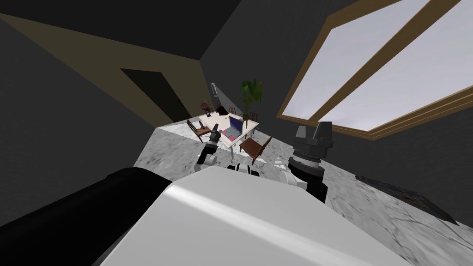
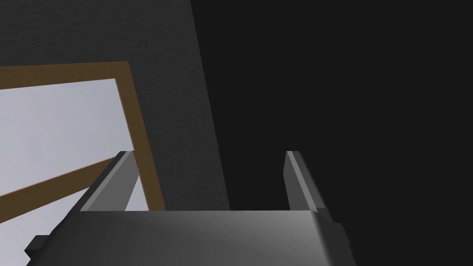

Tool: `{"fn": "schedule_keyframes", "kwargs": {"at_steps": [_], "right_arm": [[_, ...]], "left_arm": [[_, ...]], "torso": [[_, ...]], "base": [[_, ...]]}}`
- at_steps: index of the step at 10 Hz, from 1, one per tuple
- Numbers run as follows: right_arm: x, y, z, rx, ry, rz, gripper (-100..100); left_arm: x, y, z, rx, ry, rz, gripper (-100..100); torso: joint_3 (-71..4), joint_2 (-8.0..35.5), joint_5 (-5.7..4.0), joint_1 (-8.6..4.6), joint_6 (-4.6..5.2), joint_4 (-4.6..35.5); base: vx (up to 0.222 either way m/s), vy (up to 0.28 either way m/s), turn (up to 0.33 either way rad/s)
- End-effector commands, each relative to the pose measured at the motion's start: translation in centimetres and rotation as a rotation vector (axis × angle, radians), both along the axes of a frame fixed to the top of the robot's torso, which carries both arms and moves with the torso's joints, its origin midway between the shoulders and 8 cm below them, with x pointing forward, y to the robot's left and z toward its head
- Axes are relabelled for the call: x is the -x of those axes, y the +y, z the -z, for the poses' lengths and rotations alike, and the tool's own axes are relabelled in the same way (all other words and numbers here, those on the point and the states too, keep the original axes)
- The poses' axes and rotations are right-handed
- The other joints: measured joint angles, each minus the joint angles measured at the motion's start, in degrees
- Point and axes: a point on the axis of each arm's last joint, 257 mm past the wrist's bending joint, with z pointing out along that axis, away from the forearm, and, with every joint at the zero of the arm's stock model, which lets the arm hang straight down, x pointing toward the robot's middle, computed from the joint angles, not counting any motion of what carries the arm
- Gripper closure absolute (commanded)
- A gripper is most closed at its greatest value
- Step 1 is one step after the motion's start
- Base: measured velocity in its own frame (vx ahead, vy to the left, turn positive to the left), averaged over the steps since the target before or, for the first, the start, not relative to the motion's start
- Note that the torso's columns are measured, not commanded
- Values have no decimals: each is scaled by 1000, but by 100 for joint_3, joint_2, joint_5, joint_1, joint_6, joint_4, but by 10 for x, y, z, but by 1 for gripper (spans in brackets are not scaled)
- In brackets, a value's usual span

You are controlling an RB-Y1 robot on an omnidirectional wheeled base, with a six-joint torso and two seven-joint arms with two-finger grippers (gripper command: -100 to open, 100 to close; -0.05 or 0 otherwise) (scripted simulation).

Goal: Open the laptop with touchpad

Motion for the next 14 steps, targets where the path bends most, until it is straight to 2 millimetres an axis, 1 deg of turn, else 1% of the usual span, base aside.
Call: {"fn": "schedule_keyframes", "kwargs": {"at_steps": [1, 2, 3, 4, 6, 7, 8, 9, 10, 11, 13, 14], "right_arm": [[0, 0, 0, 0, 0, 0, 0], [0, 0, 0, 0, 0, 0, 0], [0, 0, 0, 0, 0, 0, 0], [0, 0, 0, 0, 0, 0, 0], [0, 0, 0, 0, 0, 0, 0], [0, 0, 0, 0, 0, 0, 0], [0, 0, 0, 0, 0, 0, 0], [0, 0, 0, 0, 0, 0, 0], [0, 0, 0, 0, 0, 0, 0], [0, 0, 0, 0, 0, 0, 0], [0, 0, 0, 0, 0, 0, 0], [0, 0, 0, 0, 0, 0, 0]], "left_arm": [[-15, 1, 11, 37, 59, 27, -100], [-15, 1, 13, 37, 67, 26, -100], [-22, 2, 18, 56, 93, 37, -100], [-23, 2, 19, 56, 97, 36, -100], [-36, 4, 29, 98, 152, 57, -100], [-37, 5, 32, 98, 162, 55, -100], [-44, 6, 37, 120, 189, 64, -100], [-44, 6, 38, 120, 196, 63, -100], [-51, 8, 44, 143, 228, 71, -100], [-51, 8, 45, 143, 231, 70, -100], [-64, 11, 55, 187, 286, 85, -100], [-65, 12, 59, 188, 304, 81, -100]], "torso": [[0, 0, 0, -1, 3, 0], [-3, -6, -1, -4, 3, -1], [-3, -4, -1, -1, 0, -1], [-2, -3, 0, -1, 3, -1], [-2, -3, -1, -4, 3, -1], [-5, -9, -2, -7, 3, -2], [-4, -6, 0, -1, 0, -2], [-3, -5, 0, 0, 3, -1], [0, -1, 1, 1, 1, 0], [-1, -3, 0, -3, 3, -1], [-2, -4, 0, -3, 3, -1], [-6, -10, -1, -6, 3, -3]], "base": [[38, -29, -125], [33, -22, -32], [29, -19, -77], [22, -15, -45], [34, -30, -112], [36, -22, -48], [37, -19, -82], [29, -15, -50], [33, -21, -88], [27, -16, -55], [41, -23, -113], [40, -24, -62]]}}
